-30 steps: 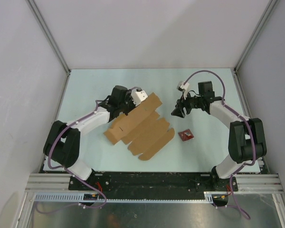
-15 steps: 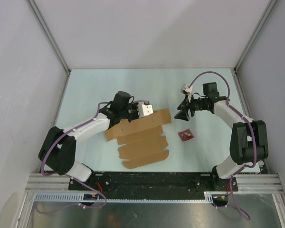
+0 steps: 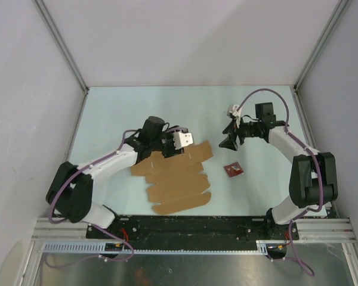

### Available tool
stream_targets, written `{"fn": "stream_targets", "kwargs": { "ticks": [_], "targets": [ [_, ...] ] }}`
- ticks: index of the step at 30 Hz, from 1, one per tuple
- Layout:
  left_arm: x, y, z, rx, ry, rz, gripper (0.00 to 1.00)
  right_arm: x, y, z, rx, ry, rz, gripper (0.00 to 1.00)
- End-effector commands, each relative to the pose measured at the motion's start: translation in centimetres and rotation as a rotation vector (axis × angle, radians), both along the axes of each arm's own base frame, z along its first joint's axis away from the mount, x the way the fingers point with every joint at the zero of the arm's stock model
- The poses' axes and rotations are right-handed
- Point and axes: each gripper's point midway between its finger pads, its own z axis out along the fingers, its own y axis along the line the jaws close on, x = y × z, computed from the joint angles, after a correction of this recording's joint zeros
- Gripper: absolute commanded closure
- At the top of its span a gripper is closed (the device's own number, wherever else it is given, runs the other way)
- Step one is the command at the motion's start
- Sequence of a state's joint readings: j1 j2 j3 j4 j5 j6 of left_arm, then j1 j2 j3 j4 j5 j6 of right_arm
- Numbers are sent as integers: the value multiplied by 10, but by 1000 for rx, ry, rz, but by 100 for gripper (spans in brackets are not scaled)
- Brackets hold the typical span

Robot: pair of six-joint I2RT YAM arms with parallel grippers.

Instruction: Fold the paper box

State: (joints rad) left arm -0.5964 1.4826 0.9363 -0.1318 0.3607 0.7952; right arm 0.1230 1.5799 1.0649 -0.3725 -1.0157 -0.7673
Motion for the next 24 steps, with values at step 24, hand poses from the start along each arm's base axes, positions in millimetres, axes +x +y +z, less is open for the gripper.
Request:
{"fn": "stream_targets", "kwargs": {
  "ticks": [24],
  "targets": [
    [-11,118,42,-354,191,379,30,76,111,-45,-191,199,328,21]
  ]
}}
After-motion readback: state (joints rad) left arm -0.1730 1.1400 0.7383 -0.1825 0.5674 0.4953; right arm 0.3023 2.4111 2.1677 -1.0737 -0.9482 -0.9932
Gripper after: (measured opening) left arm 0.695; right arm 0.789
